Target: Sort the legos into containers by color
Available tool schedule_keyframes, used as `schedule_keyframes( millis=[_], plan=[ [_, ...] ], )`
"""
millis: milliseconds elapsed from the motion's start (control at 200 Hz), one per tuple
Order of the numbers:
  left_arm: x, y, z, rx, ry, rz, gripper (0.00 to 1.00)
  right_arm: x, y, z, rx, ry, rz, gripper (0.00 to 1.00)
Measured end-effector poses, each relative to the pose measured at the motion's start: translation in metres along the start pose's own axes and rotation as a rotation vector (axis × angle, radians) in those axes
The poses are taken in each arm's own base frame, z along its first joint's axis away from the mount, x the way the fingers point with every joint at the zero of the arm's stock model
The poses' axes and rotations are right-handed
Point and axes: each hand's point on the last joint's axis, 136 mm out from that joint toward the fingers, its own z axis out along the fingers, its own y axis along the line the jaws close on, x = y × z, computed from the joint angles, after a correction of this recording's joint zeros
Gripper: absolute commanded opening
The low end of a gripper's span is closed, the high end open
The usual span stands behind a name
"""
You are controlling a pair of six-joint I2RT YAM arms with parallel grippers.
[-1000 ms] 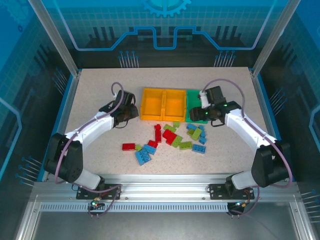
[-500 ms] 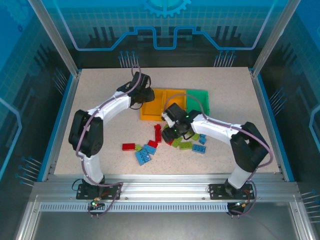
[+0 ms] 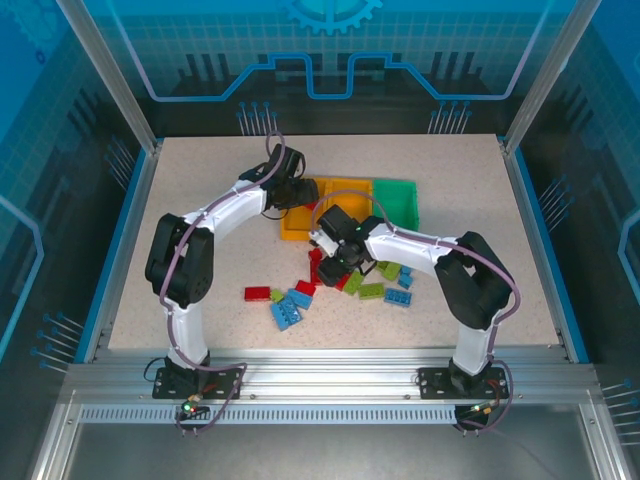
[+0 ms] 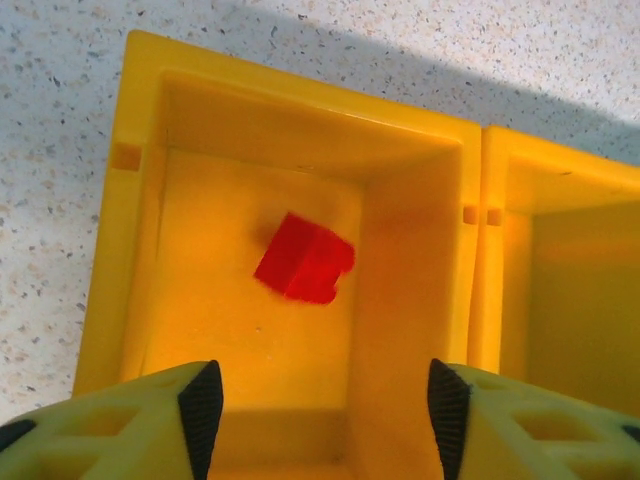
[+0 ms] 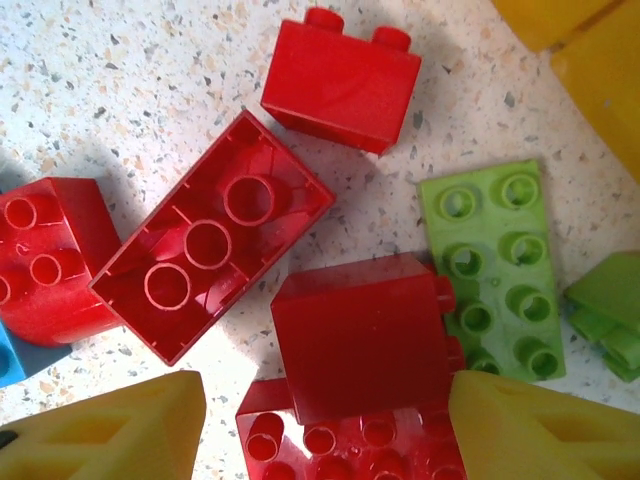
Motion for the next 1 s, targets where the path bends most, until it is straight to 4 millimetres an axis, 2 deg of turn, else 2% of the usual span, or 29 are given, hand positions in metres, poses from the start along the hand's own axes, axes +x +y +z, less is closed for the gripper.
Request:
schedule_keyframes(
  millis=[125,295,415,725,995],
  plan=[
    [-0.001,-0.004,-0.015,0.024,-0.016,-0.028,0.67,-0.003,-0.001,0.004,0.004,0.005,-0.027,0.68],
    [0.002,-0.004,-0.056,0.066,-0.064,-0.06,0.68,-0.002,-0.005,0.013,0.024,0.028,-0.054,0.68],
    [0.012,0.001,-0.077,0.075,-0.077,-0.065,0.68,0.004,-0.007,0.019,0.032,0.053,-0.072,0.67],
    [0.059,0.042,-0.097,0.002,-0.051,-0.087,0.7,-0.003,-0.01,0.017,0.049,0.045,-0.09,0.32],
    [0.087,0.07,-0.11,-0.056,-0.041,-0.1,0.7,-0.006,-0.01,0.01,0.054,0.035,-0.072,0.27]
  ],
)
